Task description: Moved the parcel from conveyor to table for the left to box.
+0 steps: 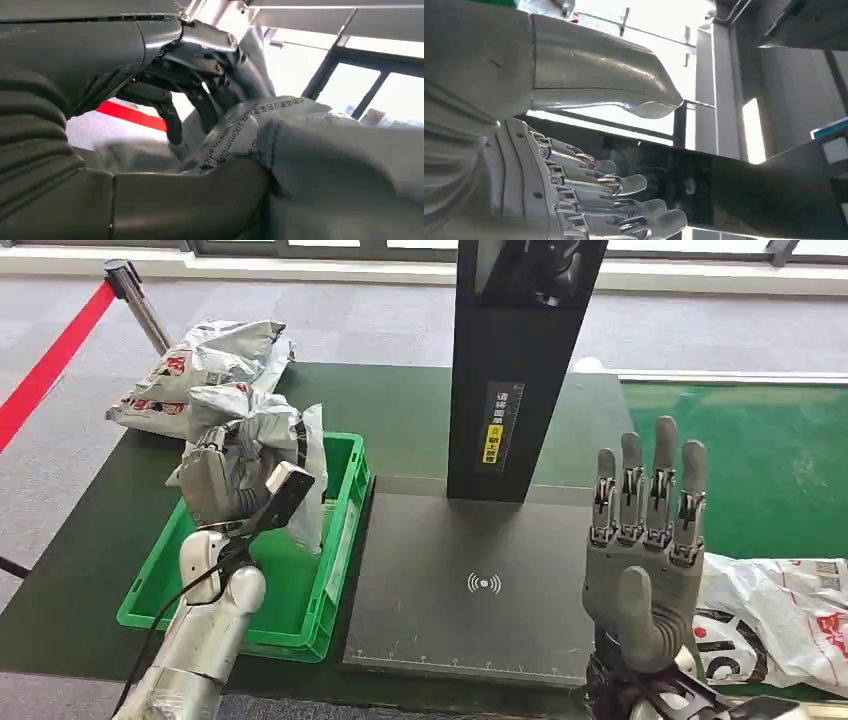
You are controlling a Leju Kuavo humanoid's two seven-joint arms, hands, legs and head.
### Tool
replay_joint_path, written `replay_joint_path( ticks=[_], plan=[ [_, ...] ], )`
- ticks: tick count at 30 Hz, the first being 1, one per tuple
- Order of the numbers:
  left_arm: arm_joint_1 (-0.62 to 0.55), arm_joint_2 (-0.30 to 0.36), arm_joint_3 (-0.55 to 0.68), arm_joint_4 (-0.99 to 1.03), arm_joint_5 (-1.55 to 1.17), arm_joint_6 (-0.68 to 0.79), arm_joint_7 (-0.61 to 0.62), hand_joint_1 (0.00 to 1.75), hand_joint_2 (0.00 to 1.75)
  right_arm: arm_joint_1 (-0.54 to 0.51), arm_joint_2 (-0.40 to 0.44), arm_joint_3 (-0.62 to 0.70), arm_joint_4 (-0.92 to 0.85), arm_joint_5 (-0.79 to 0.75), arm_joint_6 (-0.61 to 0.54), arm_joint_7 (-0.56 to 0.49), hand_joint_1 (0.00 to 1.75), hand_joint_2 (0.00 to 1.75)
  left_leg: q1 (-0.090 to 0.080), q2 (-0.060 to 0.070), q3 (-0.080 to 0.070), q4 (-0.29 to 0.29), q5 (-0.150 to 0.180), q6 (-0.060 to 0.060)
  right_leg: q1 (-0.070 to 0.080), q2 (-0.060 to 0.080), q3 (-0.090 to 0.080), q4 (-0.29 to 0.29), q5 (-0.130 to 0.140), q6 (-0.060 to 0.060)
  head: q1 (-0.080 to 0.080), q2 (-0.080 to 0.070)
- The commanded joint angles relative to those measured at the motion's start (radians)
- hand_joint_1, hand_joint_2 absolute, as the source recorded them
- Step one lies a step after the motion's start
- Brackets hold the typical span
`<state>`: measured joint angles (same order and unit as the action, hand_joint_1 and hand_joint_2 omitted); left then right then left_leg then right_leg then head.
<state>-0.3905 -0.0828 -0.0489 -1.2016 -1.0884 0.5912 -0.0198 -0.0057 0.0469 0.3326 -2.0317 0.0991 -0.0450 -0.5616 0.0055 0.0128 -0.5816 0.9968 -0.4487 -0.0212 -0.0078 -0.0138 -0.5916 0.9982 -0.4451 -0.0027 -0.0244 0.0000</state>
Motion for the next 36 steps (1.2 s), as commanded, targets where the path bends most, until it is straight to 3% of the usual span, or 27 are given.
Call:
replay_joint_path(
  ticks=[1, 7, 10, 13, 15, 22, 25, 26, 27, 28, 29, 30, 33, 34, 36],
  plan=[
    [0.011, -0.002, 0.010, 0.000, 0.069, 0.083, -0.013, 0.00, 0.00, -0.060, -0.034, 0.039, 0.054, 0.032, -0.036, 0.036, 0.00, 1.75, 0.000, 0.001, 0.002, -0.001, 0.000, 0.001, 0.000, 0.002, 0.001, -0.001, 0.001, 0.000, 0.000, 0.000],
    [0.001, -0.005, 0.011, 0.021, 0.090, 0.104, -0.032, 0.00, 0.00, -0.073, -0.036, 0.045, 0.064, 0.033, -0.042, 0.035, 0.00, 1.75, 0.000, 0.000, 0.001, -0.001, 0.000, 0.001, 0.000, 0.001, 0.001, -0.001, 0.001, 0.000, 0.000, 0.000],
    [0.015, -0.046, 0.102, -0.020, 0.008, 0.107, -0.057, 0.00, 0.00, -0.080, -0.036, 0.052, 0.071, 0.035, -0.052, 0.043, 0.00, 1.75, 0.001, 0.000, 0.002, -0.001, 0.000, 0.001, 0.000, 0.002, 0.002, -0.002, 0.001, 0.000, 0.000, 0.000],
    [0.015, -0.046, 0.102, -0.020, 0.008, 0.107, -0.057, 0.00, 0.00, -0.080, -0.036, 0.052, 0.071, 0.035, -0.052, 0.043, 0.00, 1.75, 0.000, 0.001, 0.002, -0.001, 0.000, 0.001, 0.000, 0.003, 0.002, -0.002, 0.001, 0.000, 0.000, 0.000],
    [0.037, -0.099, 0.191, -0.073, -0.015, 0.107, -0.120, 0.00, 0.00, -0.093, -0.046, 0.049, 0.102, 0.111, -0.089, 0.103, 0.00, 1.75, 0.000, 0.001, 0.002, -0.001, 0.000, 0.001, 0.000, 0.002, 0.002, -0.001, 0.000, 0.000, 0.000, 0.000],
    [0.037, -0.099, 0.191, -0.073, -0.015, 0.107, -0.120, 0.00, 0.00, -0.093, -0.046, 0.049, 0.102, 0.111, -0.089, 0.103, 0.00, 1.75, 0.000, 0.000, 0.001, 0.000, 0.000, 0.000, 0.000, 0.001, 0.001, -0.001, 0.000, 0.000, 0.000, 0.000],
    [0.058, -0.163, 0.279, -0.143, 0.088, 0.107, -0.265, 0.00, 0.00, -0.110, -0.065, 0.016, 0.151, 0.182, -0.130, 0.197, 0.00, 1.75, 0.000, 0.001, 0.002, -0.001, 0.000, 0.001, 0.000, 0.003, 0.002, -0.002, 0.001, 0.000, 0.000, 0.000],
    [0.109, -0.206, 0.225, -0.258, 0.214, -0.019, -0.391, 0.00, 0.00, -0.099, -0.099, -0.105, 0.231, 0.308, -0.255, 0.323, 0.00, 1.75, 0.001, 0.002, 0.001, -0.001, 0.000, 0.001, 0.000, 0.003, 0.002, -0.002, 0.001, 0.001, 0.000, 0.000],
    [0.217, -0.136, 0.103, -0.372, 0.591, -0.168, -0.472, 0.00, 0.00, -0.102, -0.166, -0.151, 0.276, 0.547, -0.279, 0.515, 0.00, 0.00, 0.001, 0.001, 0.001, 0.000, 0.000, 0.001, 0.001, 0.002, 0.002, -0.001, 0.001, 0.000, 0.000, 0.000],
    [0.309, -0.074, -0.011, -0.513, 0.937, -0.173, -0.405, 0.00, 0.00, -0.099, -0.205, -0.253, 0.357, 0.512, -0.267, 0.451, 0.00, 0.00, 0.002, 0.000, 0.002, -0.001, -0.001, 0.002, 0.001, 0.001, 0.004, -0.004, 0.001, 0.001, 0.000, 0.000],
    [0.341, -0.043, -0.058, -0.562, 1.015, -0.179, -0.385, 0.00, 0.00, -0.100, -0.211, -0.312, 0.402, 0.515, -0.244, 0.421, 0.00, 1.75, 0.001, 0.002, 0.004, -0.001, -0.001, 0.001, 0.001, 0.003, 0.004, -0.004, 0.001, 0.001, 0.000, 0.000],
    [0.370, -0.021, -0.085, -0.601, 1.149, -0.211, -0.386, 0.00, 0.00, -0.090, -0.231, -0.372, 0.447, 0.627, -0.257, 0.457, 0.00, 1.75, 0.002, 0.002, 0.006, -0.003, -0.001, 0.002, 0.001, 0.004, 0.007, -0.007, 0.002, 0.002, 0.000, 0.000],
    [0.377, -0.017, -0.086, -0.603, 1.199, -0.200, -0.408, 0.00, 0.00, -0.069, -0.236, -0.417, 0.461, 0.711, -0.271, 0.471, 0.00, 1.75, 0.001, -0.002, 0.003, 0.000, -0.003, 0.004, 0.000, -0.001, 0.005, -0.004, -0.001, 0.003, 0.000, 0.000],
    [0.378, -0.008, -0.087, -0.604, 1.254, -0.218, -0.418, 0.00, 0.00, -0.031, -0.259, -0.440, 0.455, 0.861, -0.275, 0.580, 0.00, 1.75, 0.001, -0.003, 0.003, 0.000, -0.004, 0.005, 0.000, -0.002, 0.006, -0.006, -0.001, 0.003, 0.001, 0.000],
    [0.379, 0.037, -0.108, -0.592, 1.289, -0.285, -0.394, 0.00, 0.00, 0.056, -0.310, -0.501, 0.451, 1.005, -0.230, 0.706, 0.00, 1.75, 0.001, -0.006, 0.004, -0.001, -0.004, 0.006, -0.002, -0.005, 0.008, -0.006, -0.003, 0.003, 0.000, 0.000]
  ],
)
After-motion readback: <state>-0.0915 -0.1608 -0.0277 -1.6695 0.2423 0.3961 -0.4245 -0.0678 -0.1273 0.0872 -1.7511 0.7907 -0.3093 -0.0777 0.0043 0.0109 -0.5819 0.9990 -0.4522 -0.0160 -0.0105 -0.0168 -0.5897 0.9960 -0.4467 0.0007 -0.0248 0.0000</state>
